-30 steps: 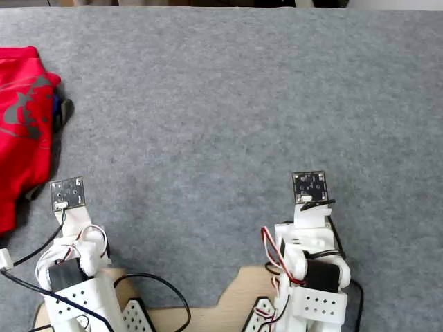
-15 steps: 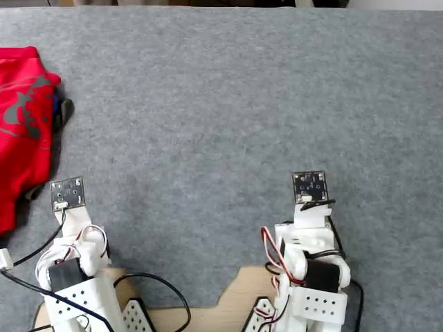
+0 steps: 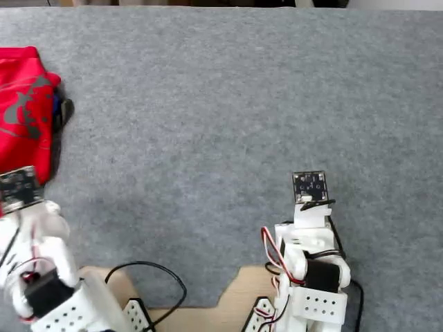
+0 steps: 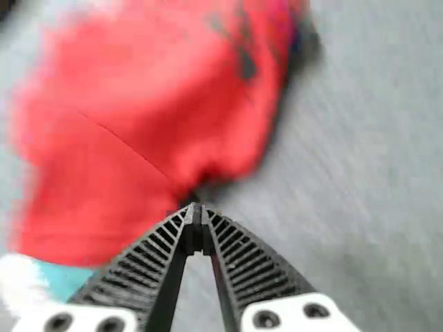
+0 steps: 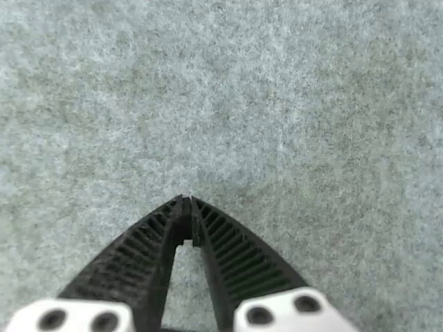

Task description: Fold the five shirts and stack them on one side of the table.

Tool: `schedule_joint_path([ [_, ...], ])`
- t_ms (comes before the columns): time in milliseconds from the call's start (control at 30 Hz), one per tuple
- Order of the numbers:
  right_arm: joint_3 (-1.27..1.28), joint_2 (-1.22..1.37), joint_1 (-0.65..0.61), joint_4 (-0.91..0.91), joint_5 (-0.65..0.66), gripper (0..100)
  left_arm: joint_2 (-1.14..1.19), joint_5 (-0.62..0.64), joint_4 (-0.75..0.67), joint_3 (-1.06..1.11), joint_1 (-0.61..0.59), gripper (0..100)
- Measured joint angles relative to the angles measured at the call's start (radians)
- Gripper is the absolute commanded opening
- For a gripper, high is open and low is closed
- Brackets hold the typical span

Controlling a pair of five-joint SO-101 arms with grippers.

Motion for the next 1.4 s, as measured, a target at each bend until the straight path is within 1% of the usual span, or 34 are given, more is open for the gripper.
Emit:
schedule_joint_path([
  [100, 0.000, 0.000, 0.000, 0.000, 0.000, 0.6, 0.140, 0.000, -0.025, -0.153, -0.040, 2],
  [167, 0.000, 0.000, 0.000, 0.000, 0.000, 0.6, 0.284, 0.000, -0.028, -0.253, -0.051, 2],
  [333, 0.000, 0.000, 0.000, 0.000, 0.000, 0.6, 0.698, 0.084, -0.032, -0.457, -0.055, 2],
  [433, 0.000, 0.000, 0.000, 0.000, 0.000, 0.7, 0.922, 0.107, -0.034, -0.497, -0.057, 2],
  [533, 0.000, 0.000, 0.000, 0.000, 0.000, 0.7, 1.068, 0.110, -0.034, -0.503, -0.057, 2],
  [867, 0.000, 0.000, 0.000, 0.000, 0.000, 0.7, 1.112, 0.124, -0.054, -0.503, -0.057, 2],
  [967, 0.000, 0.000, 0.000, 0.000, 0.000, 0.7, 1.131, 0.184, -0.055, -0.559, -0.057, 8],
  [1033, 0.000, 0.000, 0.000, 0.000, 0.000, 0.7, 1.175, 0.232, -0.005, -0.640, -0.057, 8],
  [1133, 0.000, 0.000, 0.000, 0.000, 0.000, 0.7, 1.295, 0.311, 0.110, -0.809, -0.057, 8],
  [1267, 0.000, 0.000, 0.000, 0.000, 0.000, 0.7, 1.447, 0.413, 0.247, -1.026, -0.057, 5],
  [1400, 0.000, 0.000, 0.000, 0.000, 0.000, 0.7, 1.461, 0.431, 0.310, -1.129, -0.058, 5],
])
